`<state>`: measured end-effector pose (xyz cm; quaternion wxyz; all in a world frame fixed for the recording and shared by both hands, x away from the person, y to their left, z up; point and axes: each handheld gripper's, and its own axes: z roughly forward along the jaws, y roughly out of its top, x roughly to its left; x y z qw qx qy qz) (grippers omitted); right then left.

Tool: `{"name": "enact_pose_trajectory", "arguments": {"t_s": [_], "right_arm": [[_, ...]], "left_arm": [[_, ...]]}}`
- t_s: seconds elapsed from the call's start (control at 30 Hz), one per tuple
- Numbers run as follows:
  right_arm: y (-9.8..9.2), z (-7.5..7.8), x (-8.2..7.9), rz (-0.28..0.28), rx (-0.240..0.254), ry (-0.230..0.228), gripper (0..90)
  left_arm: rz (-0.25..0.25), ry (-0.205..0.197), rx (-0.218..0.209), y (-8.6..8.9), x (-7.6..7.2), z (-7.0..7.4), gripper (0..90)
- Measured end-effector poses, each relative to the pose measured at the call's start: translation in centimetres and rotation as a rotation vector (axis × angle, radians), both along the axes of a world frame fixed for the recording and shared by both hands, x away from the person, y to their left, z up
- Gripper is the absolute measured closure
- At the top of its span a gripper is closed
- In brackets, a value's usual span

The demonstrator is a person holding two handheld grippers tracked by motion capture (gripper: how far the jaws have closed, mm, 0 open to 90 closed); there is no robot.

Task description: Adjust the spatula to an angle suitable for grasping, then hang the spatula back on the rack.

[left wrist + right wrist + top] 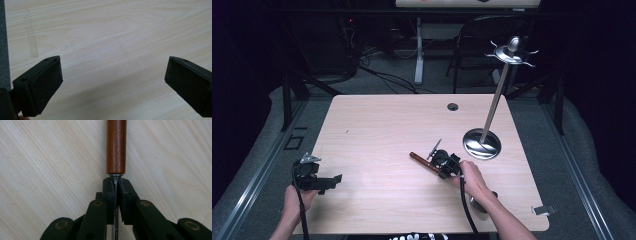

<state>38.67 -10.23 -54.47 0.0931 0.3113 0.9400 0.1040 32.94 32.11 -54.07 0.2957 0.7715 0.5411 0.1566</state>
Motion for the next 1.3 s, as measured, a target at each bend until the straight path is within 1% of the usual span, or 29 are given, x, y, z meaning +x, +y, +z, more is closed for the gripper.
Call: {"name": "enact_pose_trajectory", "arguments": {"t_s": [0.23,0.33,0.37,0.47,0.5,0.53,0.63,0.67,0.73,0.77,0.8,0.83,0.87,0.9,0.97,1.0,1.03,1.07,1.1,1.13,1.27,1.3], "right_arm": [[-0.5,0.3,0.1,-0.008,0.041,0.004,84.6],[-0.5,0.3,0.1,-0.010,0.027,0.010,84.6],[-0.5,0.3,0.1,-0.011,0.035,0.013,84.6],[-0.6,0.3,0.2,-0.014,0.035,0.012,84.6],[-0.6,0.4,0.2,-0.016,0.024,0.014,84.6],[-0.7,0.3,0.2,-0.019,0.034,0.013,84.6],[-1.0,0.5,0.2,-0.029,0.045,0.010,84.6],[-1.0,0.6,0.3,-0.028,0.037,0.011,84.6],[-1.1,0.5,0.2,-0.033,0.050,0.008,84.6],[-1.2,0.6,0.3,-0.033,0.041,0.008,84.6],[-1.2,0.6,0.3,-0.034,0.049,0.010,84.6],[-1.3,0.7,0.3,-0.031,0.043,0.009,84.6],[-1.3,0.6,0.2,-0.040,0.065,0.002,84.6],[-1.4,0.7,0.3,-0.034,0.057,0.007,84.6],[-1.5,0.8,0.2,-0.037,0.058,0.004,84.6],[-1.5,0.8,0.2,-0.044,0.073,-0.002,84.6],[-1.7,1.0,0.2,-0.035,0.065,0.002,84.7],[-1.8,1.2,0.2,-0.034,0.069,-0.002,84.7],[-1.9,1.2,0.1,-0.041,0.086,-0.006,84.6],[-2.1,1.5,0.1,-0.039,0.085,-0.005,84.6],[-2.8,2.1,0.1,-0.061,0.118,-0.021,84.6],[-3.1,2.3,0.1,-0.059,0.120,-0.025,84.6]], "left_arm": [[-0.001,0.000,-0.002,0.1,0.0,0.0,1.2],[-0.001,0.000,-0.002,0.1,0.0,0.0,1.2],[-0.002,-0.001,-0.002,0.1,0.0,0.0,1.2],[-0.001,0.001,-0.004,0.1,0.0,0.0,1.2],[-0.004,0.001,-0.002,0.2,-0.1,0.0,1.3],[-0.005,0.000,-0.003,0.2,-0.1,0.0,1.3],[-0.005,-0.002,-0.004,0.1,-0.1,0.0,1.2],[-0.004,-0.004,-0.003,0.1,-0.1,-0.1,1.3],[-0.005,-0.002,-0.004,0.1,-0.1,-0.1,1.2],[-0.005,-0.002,-0.004,0.1,-0.1,-0.1,1.3],[-0.009,0.006,-0.004,0.1,-0.1,-0.1,1.3],[-0.009,0.006,-0.004,0.1,-0.1,-0.1,1.3],[-0.007,0.005,-0.004,0.1,-0.1,-0.1,1.3],[-0.007,0.001,-0.003,0.1,-0.1,-0.1,1.3],[-0.009,0.002,-0.003,0.1,-0.1,-0.1,1.3],[-0.011,0.002,-0.002,0.1,-0.1,0.0,1.3],[-0.008,0.001,-0.004,0.0,-0.1,0.0,1.3],[-0.012,0.001,-0.003,0.0,0.0,-0.1,1.3],[-0.011,0.003,-0.005,0.0,0.0,-0.1,1.3],[-0.010,0.005,-0.006,0.0,0.0,-0.2,1.3],[-0.016,0.003,0.000,-0.1,0.1,-0.1,1.2],[-0.017,0.001,-0.001,-0.1,0.1,-0.1,1.3]]}}
